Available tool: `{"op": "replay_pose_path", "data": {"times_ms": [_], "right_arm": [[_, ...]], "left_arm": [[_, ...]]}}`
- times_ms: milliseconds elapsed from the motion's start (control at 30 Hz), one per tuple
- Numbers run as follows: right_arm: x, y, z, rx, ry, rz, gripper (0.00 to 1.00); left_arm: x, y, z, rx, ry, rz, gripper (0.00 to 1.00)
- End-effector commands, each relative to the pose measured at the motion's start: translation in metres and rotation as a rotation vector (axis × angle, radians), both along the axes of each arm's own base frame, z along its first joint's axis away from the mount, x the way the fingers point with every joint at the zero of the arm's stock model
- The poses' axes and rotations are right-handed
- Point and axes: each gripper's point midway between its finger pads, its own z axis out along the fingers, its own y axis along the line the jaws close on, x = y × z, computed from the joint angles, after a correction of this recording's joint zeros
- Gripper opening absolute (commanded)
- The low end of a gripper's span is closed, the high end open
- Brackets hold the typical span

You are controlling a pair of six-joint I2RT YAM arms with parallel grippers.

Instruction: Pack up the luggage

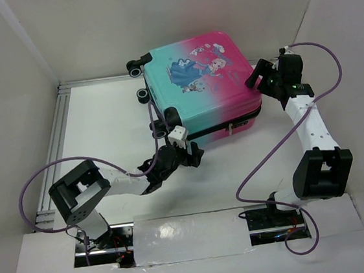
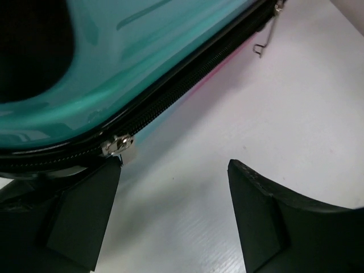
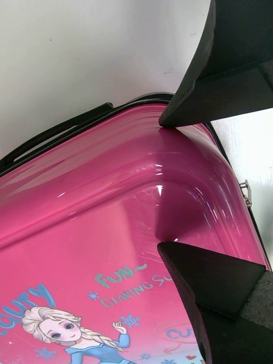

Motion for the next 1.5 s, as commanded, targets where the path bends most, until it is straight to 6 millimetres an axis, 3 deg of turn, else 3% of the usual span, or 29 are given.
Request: {"op": "replay_pose_path", "data": {"times_ms": [0,133,233,267,433,467,567,767,833,967,1067,1233,1333,1367,1400,1467], "right_arm": [[-0.006,0.025,0.008,0.028,-0.015,0.086,0.87],[-0.006,0.025,0.008,0.028,-0.015,0.086,0.87],[-0.006,0.025,0.008,0.028,-0.015,0.086,0.87],[-0.006,0.025,0.008,0.028,-0.015,0.086,0.87],[-0.006,0.025,0.006,0.028,-0.015,0.086,0.87],[-0.006,0.025,0.006,0.028,-0.015,0.086,0.87],[-0.007,0.025,0.010,0.027,-0.025,0.086,0.87],[-0.012,0.024,0.010,0.022,-0.028,0.078,0.87],[-0.012,0.024,0.010,0.022,-0.028,0.078,0.87],[-0.013,0.024,0.014,0.021,-0.037,0.078,0.87],[-0.015,0.022,0.013,0.017,-0.037,0.070,0.87],[-0.018,0.023,0.013,0.017,-0.037,0.070,0.87],[-0.019,0.023,0.016,0.016,-0.046,0.070,0.87],[-0.019,0.023,0.016,0.016,-0.046,0.070,0.87],[-0.019,0.023,0.016,0.016,-0.046,0.070,0.87],[-0.020,0.019,0.012,0.016,-0.037,0.061,0.87]], "left_arm": [[0.032,0.002,0.031,-0.082,-0.034,0.211,0.88],[0.037,0.018,0.019,-0.068,0.011,0.369,0.80],[0.044,0.033,0.028,-0.127,0.036,0.497,0.69],[0.041,0.043,0.022,-0.098,0.045,0.548,0.67],[0.051,0.051,0.032,-0.095,0.059,0.667,0.62],[0.052,0.050,0.027,-0.083,0.062,0.668,0.65],[0.055,0.044,0.039,-0.117,0.035,0.645,0.66],[0.061,0.035,0.048,-0.134,0.030,0.644,0.61],[0.060,0.036,0.040,-0.114,0.053,0.652,0.57],[0.061,0.034,0.039,-0.110,0.069,0.659,0.32],[0.060,0.033,0.036,-0.108,0.067,0.648,0.02],[0.051,0.033,0.049,-0.136,0.047,0.580,0.00],[0.043,0.039,0.047,-0.124,0.052,0.553,0.00],[0.040,0.041,0.056,-0.132,0.038,0.534,0.00],[0.037,0.048,0.048,-0.112,0.043,0.516,0.00],[0.032,0.048,0.056,-0.150,0.035,0.406,0.00]]}}
